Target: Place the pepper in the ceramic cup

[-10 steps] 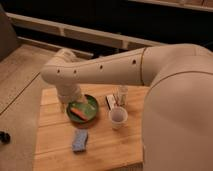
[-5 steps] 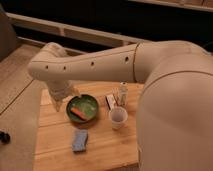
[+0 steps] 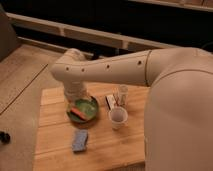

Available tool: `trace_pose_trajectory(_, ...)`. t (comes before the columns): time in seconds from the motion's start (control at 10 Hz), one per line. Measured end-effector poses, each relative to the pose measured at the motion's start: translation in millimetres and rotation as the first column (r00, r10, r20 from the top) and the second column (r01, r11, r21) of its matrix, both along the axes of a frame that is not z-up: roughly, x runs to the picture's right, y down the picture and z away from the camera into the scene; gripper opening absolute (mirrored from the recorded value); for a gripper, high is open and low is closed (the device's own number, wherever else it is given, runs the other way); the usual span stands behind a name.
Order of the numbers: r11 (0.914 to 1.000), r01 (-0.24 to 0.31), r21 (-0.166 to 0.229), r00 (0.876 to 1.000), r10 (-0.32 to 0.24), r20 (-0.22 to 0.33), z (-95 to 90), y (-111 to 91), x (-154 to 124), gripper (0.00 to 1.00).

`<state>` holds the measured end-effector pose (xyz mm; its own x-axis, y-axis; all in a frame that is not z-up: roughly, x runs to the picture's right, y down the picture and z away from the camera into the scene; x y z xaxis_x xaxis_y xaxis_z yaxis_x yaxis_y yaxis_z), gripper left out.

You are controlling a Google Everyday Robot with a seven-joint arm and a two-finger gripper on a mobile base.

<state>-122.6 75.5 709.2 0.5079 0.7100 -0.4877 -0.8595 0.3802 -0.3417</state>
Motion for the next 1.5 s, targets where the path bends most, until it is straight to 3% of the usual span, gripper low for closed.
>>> trace_pose_trajectory(0.2,0.9998,0.005,-0.017,1.0,-0.005,0.019,35.9,-3,19,0.65)
trace_pose_trajectory(0.4,0.9994,0.029,-0.019,0.999,-0.029,0.032,57.0,-7,27,0.65)
trace_pose_trajectory(0.9,0.9994,0.027,-0.019,0.999,-0.027,0.035,57.6,-6,28,0.65)
trace_pose_trajectory(1.1,1.0,0.007,-0.005,0.999,-0.007,0.035,75.7,-12,46,0.65)
trace_pose_trajectory(1.3,0.9995,0.033,0.002,0.996,-0.033,0.087,97.3,-14,36,0.65)
trace_pose_trajectory(1.5,0.9946,0.103,-0.01,0.984,-0.1,0.15,121.1,-11,22,0.65)
